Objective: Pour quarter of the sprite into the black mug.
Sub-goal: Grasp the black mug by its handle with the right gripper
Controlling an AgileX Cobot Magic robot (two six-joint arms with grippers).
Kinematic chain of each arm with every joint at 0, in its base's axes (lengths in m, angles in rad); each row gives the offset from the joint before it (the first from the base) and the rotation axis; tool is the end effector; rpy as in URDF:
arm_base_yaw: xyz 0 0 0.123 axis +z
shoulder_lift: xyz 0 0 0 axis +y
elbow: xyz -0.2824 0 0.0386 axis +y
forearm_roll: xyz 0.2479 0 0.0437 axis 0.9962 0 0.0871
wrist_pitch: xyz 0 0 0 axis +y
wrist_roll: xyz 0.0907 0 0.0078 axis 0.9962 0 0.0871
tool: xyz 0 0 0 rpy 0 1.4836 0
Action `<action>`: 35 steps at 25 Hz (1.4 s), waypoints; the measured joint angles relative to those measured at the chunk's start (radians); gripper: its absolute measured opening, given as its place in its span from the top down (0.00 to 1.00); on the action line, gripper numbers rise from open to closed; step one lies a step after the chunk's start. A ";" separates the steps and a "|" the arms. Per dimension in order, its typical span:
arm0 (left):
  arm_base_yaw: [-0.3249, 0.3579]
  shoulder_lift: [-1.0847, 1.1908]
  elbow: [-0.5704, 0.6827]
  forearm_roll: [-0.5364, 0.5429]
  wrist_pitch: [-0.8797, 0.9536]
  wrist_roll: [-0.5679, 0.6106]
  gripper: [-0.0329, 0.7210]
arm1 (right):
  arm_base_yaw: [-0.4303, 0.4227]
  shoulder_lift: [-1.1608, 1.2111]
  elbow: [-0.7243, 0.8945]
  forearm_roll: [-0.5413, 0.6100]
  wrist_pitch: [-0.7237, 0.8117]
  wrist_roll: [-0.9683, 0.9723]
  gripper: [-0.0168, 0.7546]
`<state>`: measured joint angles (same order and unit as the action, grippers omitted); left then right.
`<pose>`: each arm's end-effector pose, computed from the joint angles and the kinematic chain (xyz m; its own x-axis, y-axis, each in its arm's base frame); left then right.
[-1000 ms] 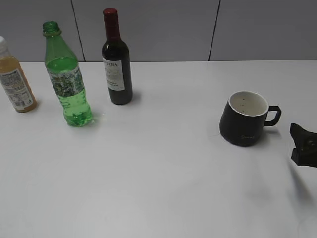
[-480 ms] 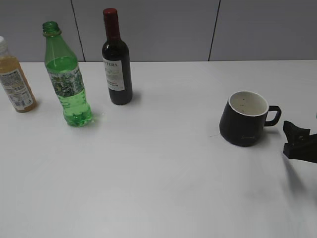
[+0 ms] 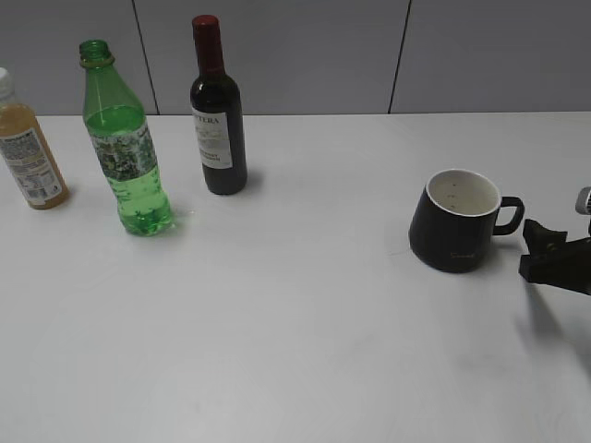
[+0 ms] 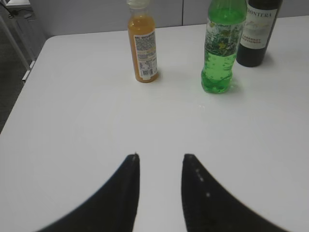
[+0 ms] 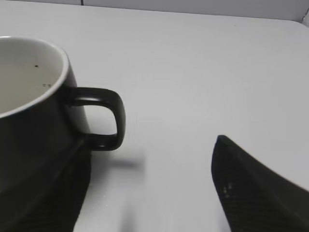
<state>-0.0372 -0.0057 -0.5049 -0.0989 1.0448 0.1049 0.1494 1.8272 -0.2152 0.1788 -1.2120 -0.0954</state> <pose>-0.0062 -0.0076 0.2801 -0.4231 0.0707 -0.9033 0.1376 0.9904 0.0130 0.2273 0.0189 0.1087 -0.3094 -0.0785 -0.9477 -0.0003 0.9966 -0.0825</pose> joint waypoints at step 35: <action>0.000 0.000 0.000 0.000 0.000 0.000 0.64 | -0.011 0.156 -0.133 0.013 -0.001 0.000 0.21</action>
<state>-0.0372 -0.0057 -0.5049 -0.0989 1.0448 0.1049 0.1386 1.9829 -0.3483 0.1921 -1.2132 -0.0954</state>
